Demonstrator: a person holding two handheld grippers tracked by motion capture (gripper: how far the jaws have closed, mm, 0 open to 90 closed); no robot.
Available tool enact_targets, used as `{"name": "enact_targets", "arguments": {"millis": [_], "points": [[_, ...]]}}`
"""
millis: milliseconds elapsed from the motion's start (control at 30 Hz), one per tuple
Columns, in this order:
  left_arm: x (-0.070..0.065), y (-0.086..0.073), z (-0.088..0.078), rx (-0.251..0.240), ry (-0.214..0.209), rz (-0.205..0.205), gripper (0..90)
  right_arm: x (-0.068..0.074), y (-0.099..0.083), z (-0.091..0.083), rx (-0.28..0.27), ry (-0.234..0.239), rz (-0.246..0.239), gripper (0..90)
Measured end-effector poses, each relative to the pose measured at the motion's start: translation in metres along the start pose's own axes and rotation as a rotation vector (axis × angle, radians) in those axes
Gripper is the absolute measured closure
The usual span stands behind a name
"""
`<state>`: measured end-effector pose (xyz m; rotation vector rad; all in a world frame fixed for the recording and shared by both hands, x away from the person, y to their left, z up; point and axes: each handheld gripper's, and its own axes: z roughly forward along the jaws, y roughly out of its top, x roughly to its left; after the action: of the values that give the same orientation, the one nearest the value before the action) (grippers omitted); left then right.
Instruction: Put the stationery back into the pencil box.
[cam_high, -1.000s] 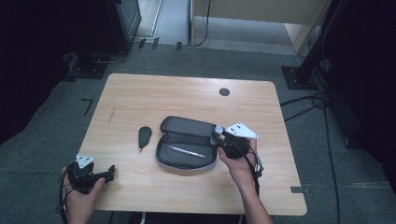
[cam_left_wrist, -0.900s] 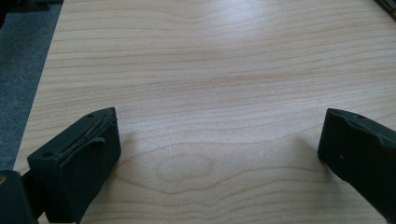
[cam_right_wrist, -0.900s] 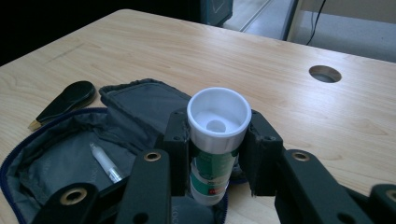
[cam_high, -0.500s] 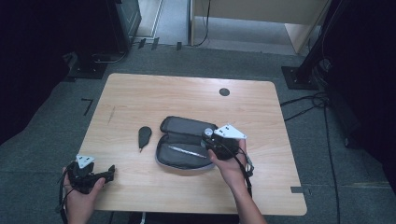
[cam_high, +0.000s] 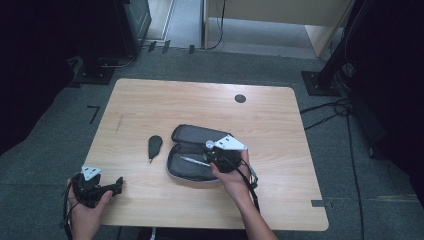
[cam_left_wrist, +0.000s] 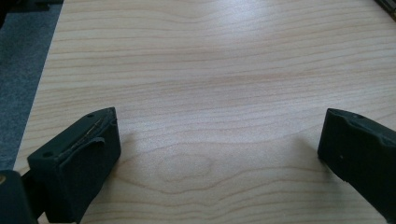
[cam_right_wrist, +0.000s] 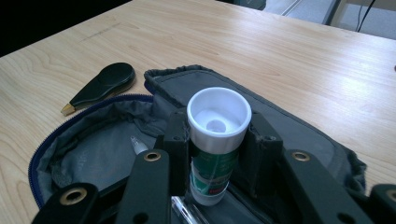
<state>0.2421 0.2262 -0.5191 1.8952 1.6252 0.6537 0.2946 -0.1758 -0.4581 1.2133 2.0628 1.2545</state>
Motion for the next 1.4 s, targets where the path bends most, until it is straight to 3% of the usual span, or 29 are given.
{"name": "enact_targets", "arguments": {"millis": [633,1400], "points": [[0.000,0.000,0.000,0.000,0.000,0.000,0.0,0.023,-0.002,0.025,0.008,0.038,-0.052,66.3],[0.000,0.000,0.000,-0.001,0.000,-0.001,0.0,0.005,-0.011,0.008,0.053,0.111,-0.044,66.2]]}}
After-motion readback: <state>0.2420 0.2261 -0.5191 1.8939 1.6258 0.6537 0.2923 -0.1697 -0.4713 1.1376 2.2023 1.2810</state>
